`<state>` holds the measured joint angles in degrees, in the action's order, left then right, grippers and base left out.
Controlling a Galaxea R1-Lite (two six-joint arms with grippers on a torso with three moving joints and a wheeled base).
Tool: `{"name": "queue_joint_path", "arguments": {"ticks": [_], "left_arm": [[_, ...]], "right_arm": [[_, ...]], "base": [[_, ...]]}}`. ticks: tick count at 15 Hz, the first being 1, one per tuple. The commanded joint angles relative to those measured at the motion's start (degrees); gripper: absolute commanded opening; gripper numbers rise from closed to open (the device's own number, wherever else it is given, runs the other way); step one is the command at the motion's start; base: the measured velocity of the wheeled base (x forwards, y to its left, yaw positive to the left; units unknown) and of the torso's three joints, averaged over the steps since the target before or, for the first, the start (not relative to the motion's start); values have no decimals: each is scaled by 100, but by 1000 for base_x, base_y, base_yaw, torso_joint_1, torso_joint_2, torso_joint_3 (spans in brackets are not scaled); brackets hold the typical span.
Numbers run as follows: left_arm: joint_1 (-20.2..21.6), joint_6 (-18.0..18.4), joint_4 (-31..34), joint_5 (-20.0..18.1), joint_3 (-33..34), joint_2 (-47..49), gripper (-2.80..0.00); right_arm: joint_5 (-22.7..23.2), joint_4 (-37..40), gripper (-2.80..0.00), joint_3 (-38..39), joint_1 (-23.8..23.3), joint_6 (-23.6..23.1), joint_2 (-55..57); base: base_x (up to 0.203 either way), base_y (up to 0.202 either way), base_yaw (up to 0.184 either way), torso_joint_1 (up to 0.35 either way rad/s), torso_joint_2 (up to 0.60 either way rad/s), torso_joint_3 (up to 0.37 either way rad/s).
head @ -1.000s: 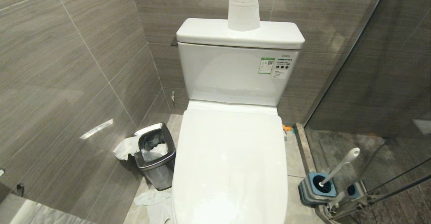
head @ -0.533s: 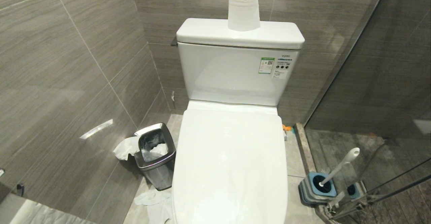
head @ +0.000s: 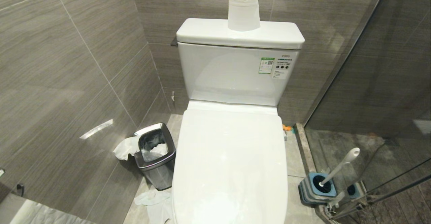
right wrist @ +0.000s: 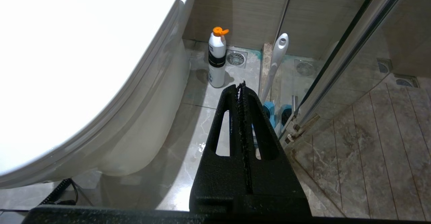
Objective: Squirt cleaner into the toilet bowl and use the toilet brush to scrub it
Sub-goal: Use the left hand to lift the toilet lid slightly
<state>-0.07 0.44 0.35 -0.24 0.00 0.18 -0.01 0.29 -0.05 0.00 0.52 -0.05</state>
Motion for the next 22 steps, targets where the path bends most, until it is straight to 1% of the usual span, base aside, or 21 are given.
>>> {"name": "queue_joint_path", "arguments": {"ticks": [1, 5, 8, 10, 14, 16, 18, 20, 22], "left_arm": [[-28, 53, 9, 7, 9, -1, -280], [-28, 225, 9, -28, 9, -1, -280], [-28, 529, 33, -91, 9, -1, -280], [-28, 580, 35, -116, 9, -1, -280], [-28, 519, 53, -107, 9, -1, -280], [-28, 502, 44, -81, 18, -1, -280], [-28, 326, 28, -39, 18, -1, -280], [-28, 0, 10, -27, 18, -1, -280], [-28, -44, 9, 7, 18, -1, -280]], "right_arm": [[4, -3, -280, -1, 0, 1, 5], [1, -3, -280, -4, 0, 1, 5], [1, -2, -280, -4, 0, 1, 5], [10, -3, -280, 5, 0, -8, 5], [54, 6, -280, 5, 0, -104, 5], [72, 6, -280, 5, 0, -350, 5], [42, 6, -280, 1, 0, -166, 5], [-5, -3, -280, 4, 0, 78, 5], [-7, -3, -280, -4, 0, 80, 5]], "base": [[0, 0, 0, 0, 0, 0], [0, 0, 0, 0, 0, 0], [0, 0, 0, 0, 0, 0], [0, 0, 0, 0, 0, 0], [0, 0, 0, 0, 0, 0], [0, 0, 0, 0, 0, 0], [0, 0, 0, 0, 0, 0], [0, 0, 0, 0, 0, 0], [0, 0, 0, 0, 0, 0]]}}
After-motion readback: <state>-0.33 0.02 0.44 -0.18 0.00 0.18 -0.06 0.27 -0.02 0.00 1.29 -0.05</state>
